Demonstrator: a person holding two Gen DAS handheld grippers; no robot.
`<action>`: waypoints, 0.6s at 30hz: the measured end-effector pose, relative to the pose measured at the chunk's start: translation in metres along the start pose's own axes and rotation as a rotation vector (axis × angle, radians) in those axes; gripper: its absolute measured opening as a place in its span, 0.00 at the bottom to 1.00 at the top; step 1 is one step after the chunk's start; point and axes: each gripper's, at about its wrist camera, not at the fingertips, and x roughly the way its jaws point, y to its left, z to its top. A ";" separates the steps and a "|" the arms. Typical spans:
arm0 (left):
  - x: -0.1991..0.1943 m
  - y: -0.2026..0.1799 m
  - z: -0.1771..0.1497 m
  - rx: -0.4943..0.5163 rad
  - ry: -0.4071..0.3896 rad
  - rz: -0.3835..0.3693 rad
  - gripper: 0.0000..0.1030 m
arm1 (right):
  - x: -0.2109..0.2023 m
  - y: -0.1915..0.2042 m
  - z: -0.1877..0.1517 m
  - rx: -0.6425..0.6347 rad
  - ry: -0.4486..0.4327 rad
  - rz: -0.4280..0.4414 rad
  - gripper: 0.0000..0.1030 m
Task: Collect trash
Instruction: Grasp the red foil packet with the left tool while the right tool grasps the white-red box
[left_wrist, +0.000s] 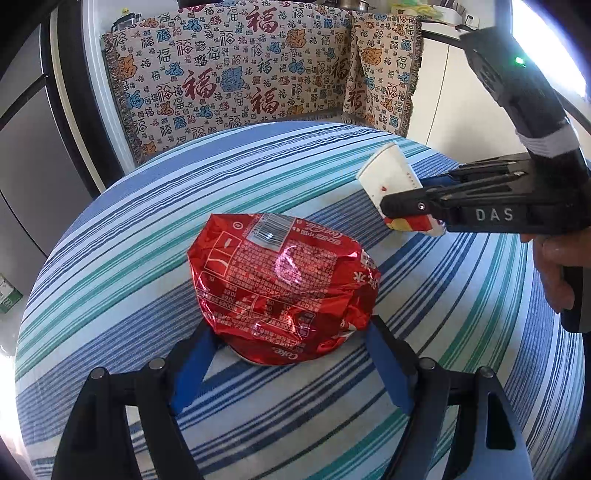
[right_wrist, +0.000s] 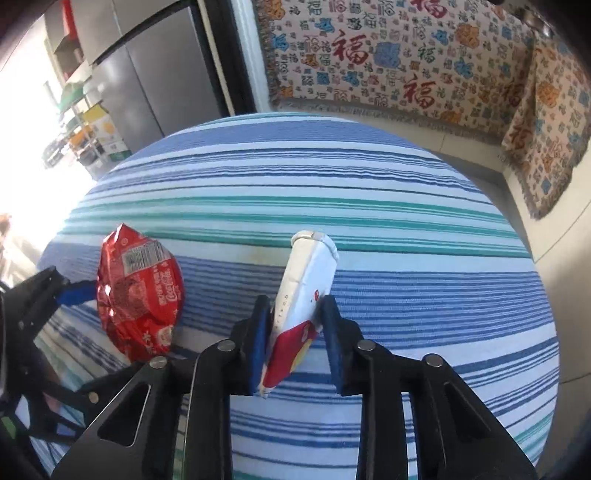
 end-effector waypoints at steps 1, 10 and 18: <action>-0.002 -0.002 -0.002 0.001 0.003 0.001 0.79 | -0.006 0.001 -0.006 -0.008 -0.002 0.007 0.22; -0.029 -0.031 -0.034 0.030 -0.013 -0.040 0.79 | -0.075 0.002 -0.086 -0.043 -0.058 0.039 0.22; -0.056 -0.059 -0.050 -0.003 -0.045 -0.012 0.79 | -0.103 0.002 -0.129 -0.018 -0.059 0.088 0.23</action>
